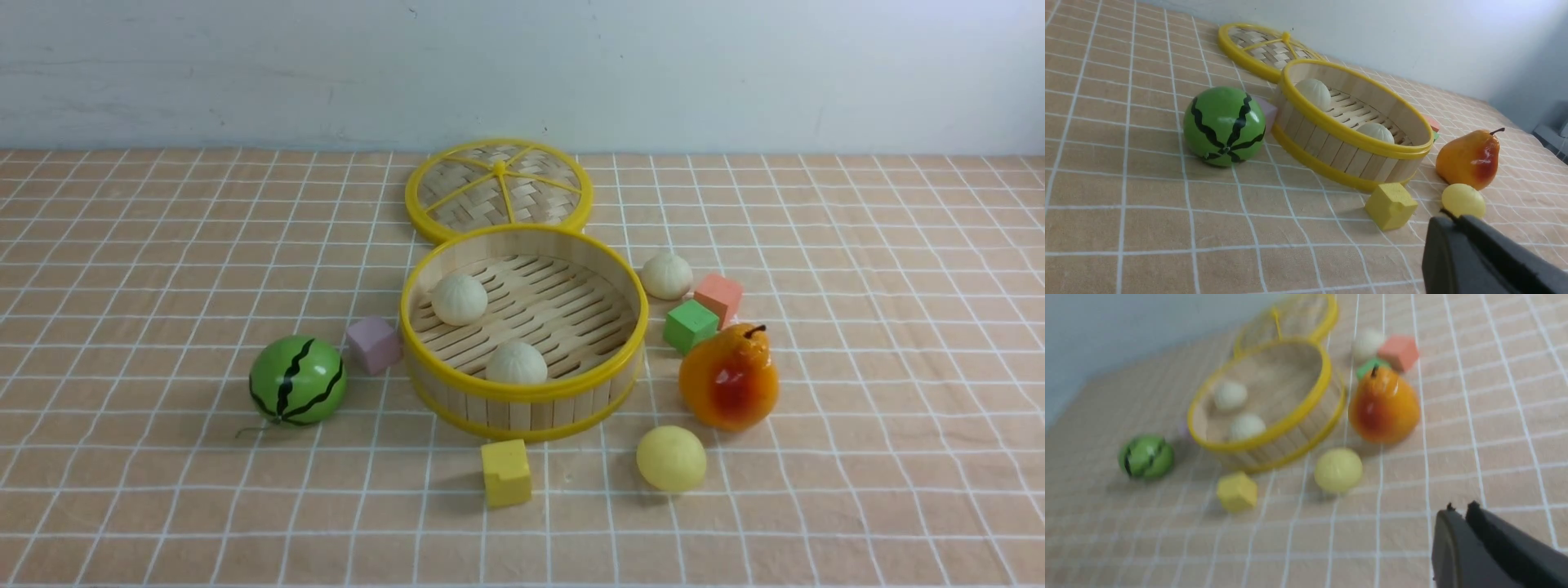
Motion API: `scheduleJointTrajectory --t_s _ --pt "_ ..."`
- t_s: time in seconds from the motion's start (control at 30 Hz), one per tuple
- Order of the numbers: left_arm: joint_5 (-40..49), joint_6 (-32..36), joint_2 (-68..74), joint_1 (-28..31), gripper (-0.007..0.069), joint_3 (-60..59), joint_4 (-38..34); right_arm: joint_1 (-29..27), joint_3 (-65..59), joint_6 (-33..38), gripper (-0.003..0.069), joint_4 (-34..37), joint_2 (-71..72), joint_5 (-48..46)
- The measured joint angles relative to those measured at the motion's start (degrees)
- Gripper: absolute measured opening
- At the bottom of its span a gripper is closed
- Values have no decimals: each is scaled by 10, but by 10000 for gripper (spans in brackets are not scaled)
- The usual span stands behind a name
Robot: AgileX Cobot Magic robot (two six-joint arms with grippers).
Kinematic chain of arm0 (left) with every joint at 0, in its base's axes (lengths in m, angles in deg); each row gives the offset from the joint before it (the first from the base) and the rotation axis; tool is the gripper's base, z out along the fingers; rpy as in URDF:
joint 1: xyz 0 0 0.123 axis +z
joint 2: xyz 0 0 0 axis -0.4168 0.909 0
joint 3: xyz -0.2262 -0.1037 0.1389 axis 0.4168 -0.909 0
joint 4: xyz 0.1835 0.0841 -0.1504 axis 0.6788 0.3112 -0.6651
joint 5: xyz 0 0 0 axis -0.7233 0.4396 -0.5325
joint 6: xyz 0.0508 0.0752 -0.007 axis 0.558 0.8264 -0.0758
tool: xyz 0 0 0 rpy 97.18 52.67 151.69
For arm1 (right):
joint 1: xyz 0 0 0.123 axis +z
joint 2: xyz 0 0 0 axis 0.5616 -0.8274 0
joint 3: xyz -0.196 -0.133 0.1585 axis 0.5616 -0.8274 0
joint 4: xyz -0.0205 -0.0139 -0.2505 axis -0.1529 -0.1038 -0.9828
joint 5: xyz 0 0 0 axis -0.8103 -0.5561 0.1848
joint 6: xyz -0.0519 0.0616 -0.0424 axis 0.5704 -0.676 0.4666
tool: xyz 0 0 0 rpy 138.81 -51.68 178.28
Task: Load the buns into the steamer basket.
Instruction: Use the right arm to grab a steamed stuffed bun
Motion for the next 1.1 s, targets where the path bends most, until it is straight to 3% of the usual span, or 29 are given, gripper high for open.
scheduleJointTrajectory --t_s 0.13,0.3,0.43,0.53,0.67,0.7,0.93,1.1 --pt "9 0 0 0 -13 0 -1 0 150 33 0 -48 -205 -155" --pt "14 -1 0 0 -13 0 -1 10 246 34 0 -62 -364 -223" --pt "15 -1 0 0 -13 0 -1 84 315 21 0 -86 -482 -219" --pt "15 -1 0 0 -13 0 -2 197 367 -9 10 -147 -580 -199" --pt "16 -1 0 0 -13 0 -2 263 405 -41 51 -209 -653 -183" --pt "17 -1 0 0 -13 0 -2 280 419 -59 92 -237 -683 -174" --pt "17 -1 0 0 -13 -1 -2 285 448 -75 284 -257 -765 -104" --pt "17 -1 0 0 -10 -2 -2 270 471 -75 315 -257 -807 -66"
